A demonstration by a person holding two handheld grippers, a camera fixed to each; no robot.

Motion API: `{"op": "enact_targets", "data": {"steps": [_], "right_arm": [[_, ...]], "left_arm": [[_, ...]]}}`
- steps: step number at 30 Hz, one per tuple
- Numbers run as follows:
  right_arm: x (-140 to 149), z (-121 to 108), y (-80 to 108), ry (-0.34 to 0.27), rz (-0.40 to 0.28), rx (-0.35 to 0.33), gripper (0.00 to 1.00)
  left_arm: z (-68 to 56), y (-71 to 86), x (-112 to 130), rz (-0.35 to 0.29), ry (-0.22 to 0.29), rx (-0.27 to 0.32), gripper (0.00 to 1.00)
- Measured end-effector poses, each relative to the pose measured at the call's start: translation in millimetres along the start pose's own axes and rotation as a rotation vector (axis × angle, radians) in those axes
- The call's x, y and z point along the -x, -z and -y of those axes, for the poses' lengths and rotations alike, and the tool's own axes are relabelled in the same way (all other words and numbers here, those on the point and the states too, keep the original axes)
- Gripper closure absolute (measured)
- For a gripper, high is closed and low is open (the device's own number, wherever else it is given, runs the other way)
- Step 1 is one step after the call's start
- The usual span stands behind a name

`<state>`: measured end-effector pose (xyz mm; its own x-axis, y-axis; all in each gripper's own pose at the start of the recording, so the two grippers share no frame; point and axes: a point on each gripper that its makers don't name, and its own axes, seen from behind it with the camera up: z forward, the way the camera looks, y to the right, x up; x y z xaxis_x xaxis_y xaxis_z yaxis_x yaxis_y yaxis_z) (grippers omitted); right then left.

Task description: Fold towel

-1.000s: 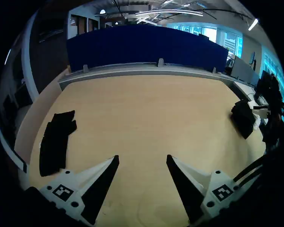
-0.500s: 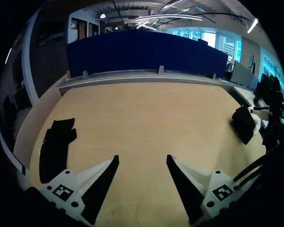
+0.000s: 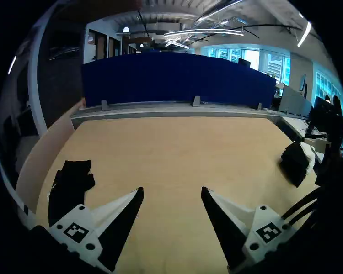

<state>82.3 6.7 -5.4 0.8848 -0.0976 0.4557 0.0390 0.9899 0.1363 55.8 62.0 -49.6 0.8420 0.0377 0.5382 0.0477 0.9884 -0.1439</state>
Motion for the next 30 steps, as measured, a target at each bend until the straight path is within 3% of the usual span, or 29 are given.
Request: {"op": "enact_targets", "data": {"steps": [6, 16, 23, 30], "right_arm": [[-16.3, 13.3, -1.3, -0.004, -0.053, 0.02, 0.0], [-41.1, 16.8, 5.6, -0.06, -0.164, 0.055, 0.0], [-59.7, 21.7, 12.3, -0.062, -0.254, 0.066, 0.0], [-60.0, 17.2, 20.0, -0.042, -0.32, 0.113, 0.0]], "left_arm": [[-0.4, -4.9, -15.8, -0.048, 0.015, 0.012, 0.07], [2.9, -8.9, -38.0, -0.136, 0.018, 0.011, 0.07], [9.2, -7.9, -57.3, -0.225, 0.021, -0.016, 0.07], [19.3, -6.9, -65.8, -0.301, 0.028, -0.057, 0.07]]}}
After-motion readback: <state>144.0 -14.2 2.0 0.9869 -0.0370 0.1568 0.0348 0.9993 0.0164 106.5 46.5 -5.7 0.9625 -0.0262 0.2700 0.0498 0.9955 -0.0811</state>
